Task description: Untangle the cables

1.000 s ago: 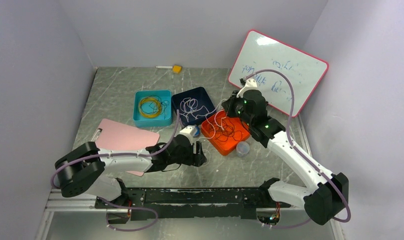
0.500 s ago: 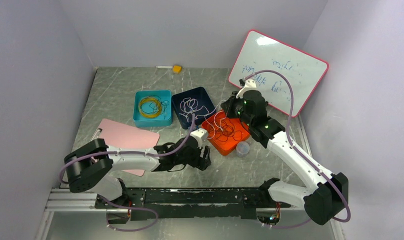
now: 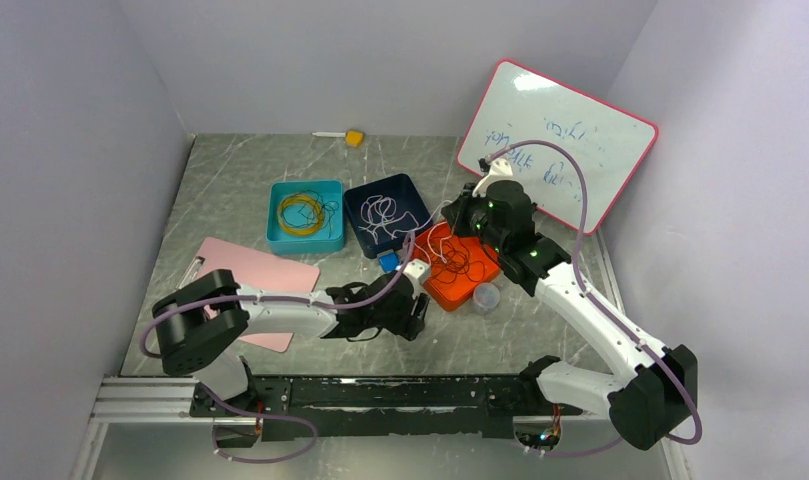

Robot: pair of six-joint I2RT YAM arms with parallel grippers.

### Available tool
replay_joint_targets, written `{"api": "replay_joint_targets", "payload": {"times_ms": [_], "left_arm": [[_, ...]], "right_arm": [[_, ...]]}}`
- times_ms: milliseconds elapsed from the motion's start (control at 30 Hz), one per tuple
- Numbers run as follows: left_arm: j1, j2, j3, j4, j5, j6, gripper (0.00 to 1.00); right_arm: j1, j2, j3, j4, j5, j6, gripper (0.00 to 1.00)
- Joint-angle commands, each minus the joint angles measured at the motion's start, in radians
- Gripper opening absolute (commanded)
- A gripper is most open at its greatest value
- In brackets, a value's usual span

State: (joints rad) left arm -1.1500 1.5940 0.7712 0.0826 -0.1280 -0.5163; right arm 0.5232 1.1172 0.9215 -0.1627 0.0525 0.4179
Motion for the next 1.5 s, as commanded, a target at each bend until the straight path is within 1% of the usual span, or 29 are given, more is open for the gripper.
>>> {"api": "replay_joint_targets", "payload": {"times_ms": [0,133,233,333,467,500,700,967,1000,1100,1167,1300,1400,1467], "left_arm": [[-0.017,0.033,0.035,-0.013,-0.003,0.014,0.61],[-0.017,0.062,0.057,-0.026,-0.007,0.007,0.50],[-0.017,0.071,0.065,-0.027,-0.013,0.006,0.43],[-0.017,0.061,0.068,-0.028,-0.023,0.009,0.31],[-0.017,0.042,0.070,-0.045,-0.032,0.021,0.09],[-0.017,0.032,0.070,-0.054,-0.041,0.021,0.07],[-0.017,-0.096,0.036,-0.120,-0.121,0.011,0.07],[-0.015,-0.428,-0.029,-0.180,-0.232,0.043,0.07],[-0.007,-0.475,-0.026,-0.196,-0.249,0.050,0.07],[0.027,-0.541,0.016,-0.260,-0.280,0.079,0.07],[0.055,-0.572,0.053,-0.286,-0.280,0.115,0.07],[0.149,-0.596,0.124,-0.274,-0.217,0.214,0.07],[0.256,-0.560,0.196,-0.281,-0.151,0.243,0.07],[0.329,-0.509,0.253,-0.302,-0.087,0.245,0.07]], "right_arm": [[-0.008,0.000,-0.009,0.018,-0.008,0.000,0.00],[-0.009,0.000,-0.006,0.015,-0.005,-0.005,0.00],[-0.008,0.001,-0.002,0.014,-0.006,-0.007,0.00],[-0.008,0.001,0.000,0.015,-0.005,-0.007,0.00],[-0.009,-0.007,-0.001,0.022,-0.006,-0.010,0.00],[-0.008,-0.011,-0.002,0.027,-0.007,-0.012,0.00],[-0.009,-0.053,-0.001,0.065,-0.037,-0.042,0.00],[-0.008,-0.089,0.052,0.083,-0.045,-0.079,0.00],[-0.009,-0.086,0.070,0.077,-0.041,-0.078,0.00],[-0.008,-0.067,0.123,0.057,-0.037,-0.076,0.00],[-0.009,-0.047,0.156,0.047,-0.036,-0.080,0.00],[-0.009,0.037,0.254,0.006,-0.047,-0.095,0.00],[-0.015,0.102,0.323,-0.001,-0.076,-0.100,0.00],[-0.018,0.144,0.371,-0.002,-0.098,-0.102,0.00]]}}
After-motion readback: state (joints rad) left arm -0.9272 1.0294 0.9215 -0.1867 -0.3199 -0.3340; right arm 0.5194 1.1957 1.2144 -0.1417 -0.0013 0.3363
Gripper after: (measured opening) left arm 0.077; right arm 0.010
